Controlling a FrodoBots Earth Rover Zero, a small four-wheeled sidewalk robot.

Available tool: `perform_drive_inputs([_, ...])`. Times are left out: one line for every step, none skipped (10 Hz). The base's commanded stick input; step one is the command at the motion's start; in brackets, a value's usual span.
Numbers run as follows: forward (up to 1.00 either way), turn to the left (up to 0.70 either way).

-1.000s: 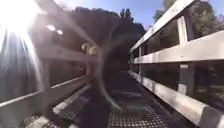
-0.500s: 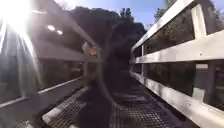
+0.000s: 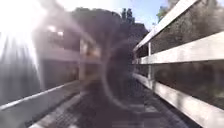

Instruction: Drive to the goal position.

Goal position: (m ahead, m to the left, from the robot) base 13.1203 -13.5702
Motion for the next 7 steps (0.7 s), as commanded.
perform_drive_inputs([1.0,0.0])
perform_drive_inputs([1.0,0.0])
perform_drive_inputs([1.0,0.0])
perform_drive_inputs([1.0,0.0])
perform_drive_inputs([1.0,0.0])
perform_drive_inputs([1.0,0.0])
perform_drive_inputs([1.0,0.0])
